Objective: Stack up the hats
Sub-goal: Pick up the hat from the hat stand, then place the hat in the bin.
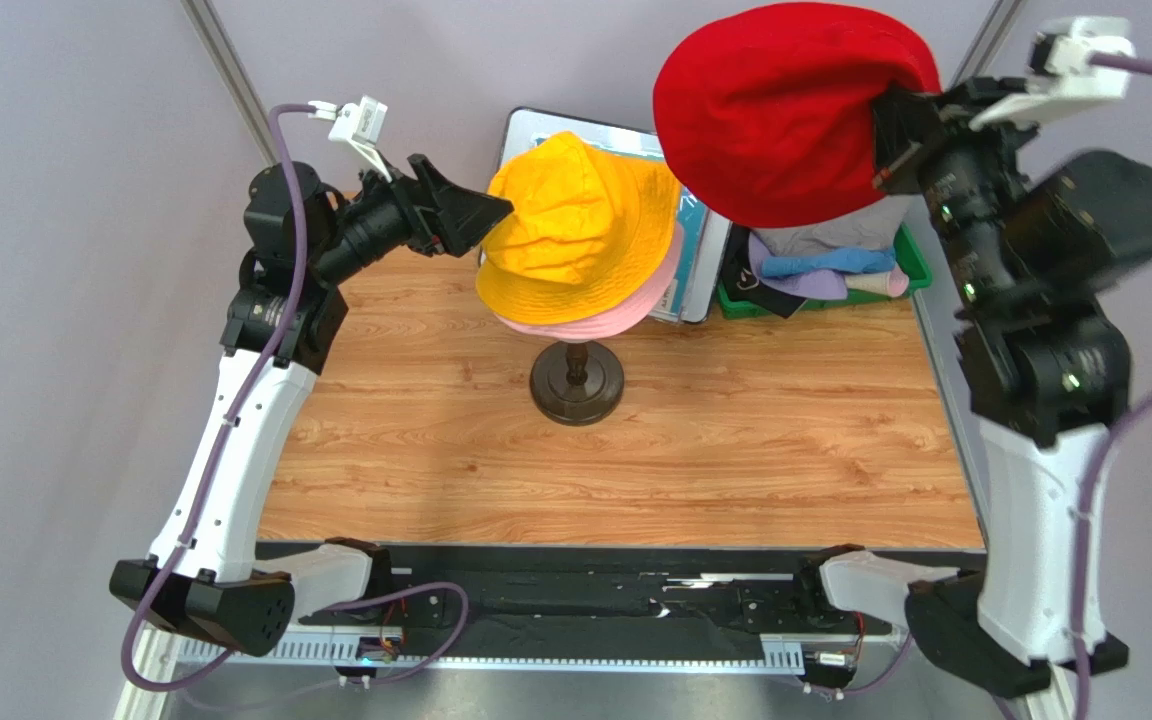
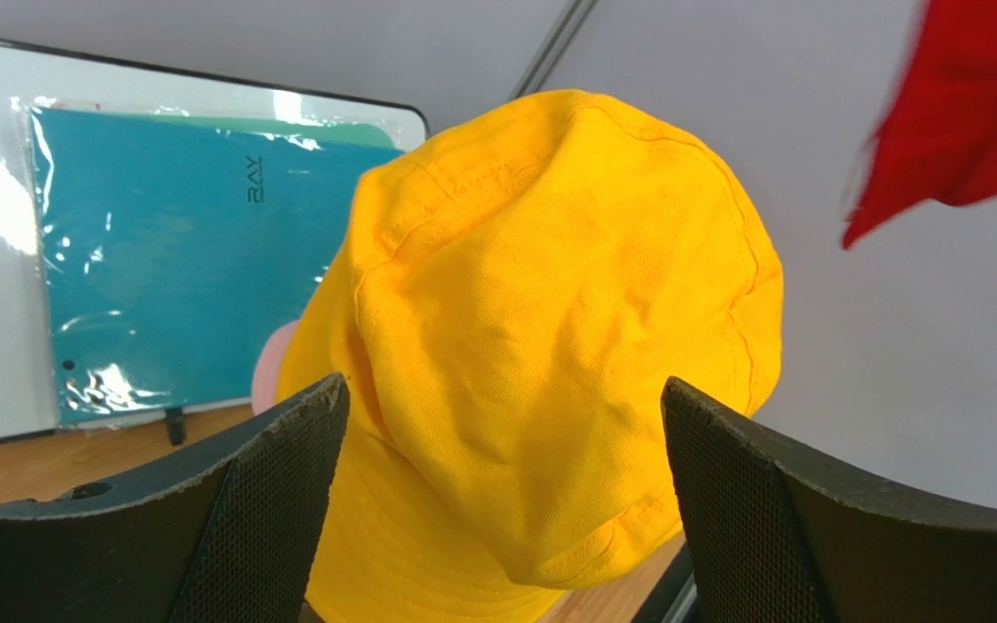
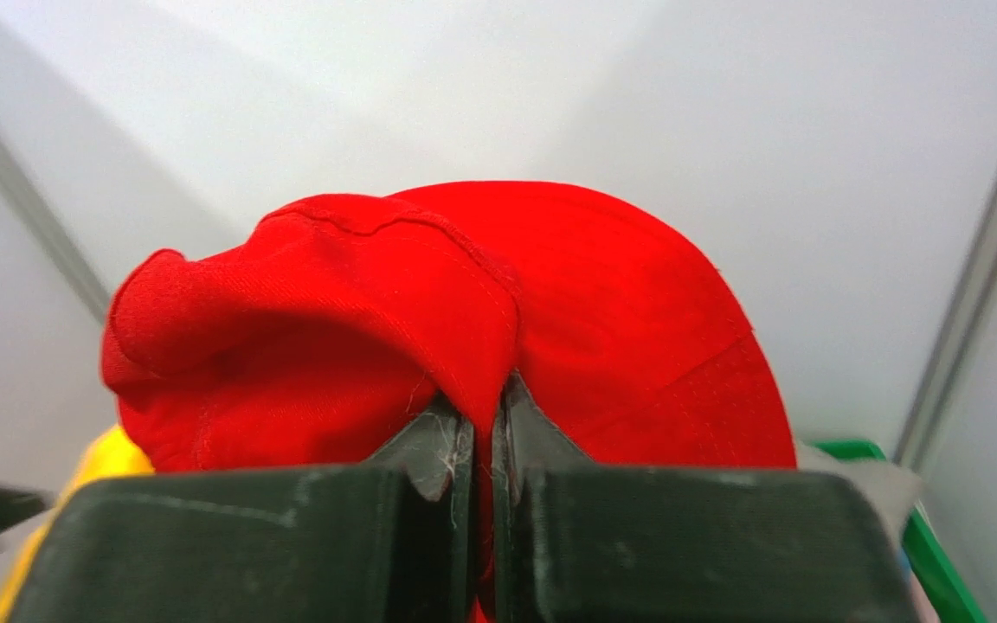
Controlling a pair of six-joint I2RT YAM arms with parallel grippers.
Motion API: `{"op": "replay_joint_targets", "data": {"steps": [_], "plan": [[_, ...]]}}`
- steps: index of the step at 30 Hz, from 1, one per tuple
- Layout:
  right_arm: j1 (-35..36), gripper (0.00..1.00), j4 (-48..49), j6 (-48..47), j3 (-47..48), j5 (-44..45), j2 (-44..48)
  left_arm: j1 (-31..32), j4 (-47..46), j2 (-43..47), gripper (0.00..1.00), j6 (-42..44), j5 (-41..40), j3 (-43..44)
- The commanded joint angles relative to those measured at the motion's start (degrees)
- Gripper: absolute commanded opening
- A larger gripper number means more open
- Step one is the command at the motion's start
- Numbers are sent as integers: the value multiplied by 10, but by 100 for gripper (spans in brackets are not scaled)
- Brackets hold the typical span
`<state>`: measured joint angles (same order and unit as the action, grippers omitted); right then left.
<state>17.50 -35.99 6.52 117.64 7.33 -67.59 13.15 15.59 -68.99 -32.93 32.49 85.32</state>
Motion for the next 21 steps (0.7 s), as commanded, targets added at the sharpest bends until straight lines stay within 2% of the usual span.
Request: {"op": "replay_joint_targets", "data": {"steps": [1, 6, 15, 21], "plan": [[-91, 0, 22, 69, -28, -108, -80, 0, 6, 32, 94, 51, -20, -9], [-170, 0, 100, 132, -55, -160, -132, 0, 4, 45, 95, 82, -24, -22], [-260, 0, 162, 191, -62, -135, -266, 0, -13, 52, 95, 96, -9, -44], [-286, 0, 176, 198, -74, -116, -323, 0, -25, 52, 95, 93, 5, -52]]}}
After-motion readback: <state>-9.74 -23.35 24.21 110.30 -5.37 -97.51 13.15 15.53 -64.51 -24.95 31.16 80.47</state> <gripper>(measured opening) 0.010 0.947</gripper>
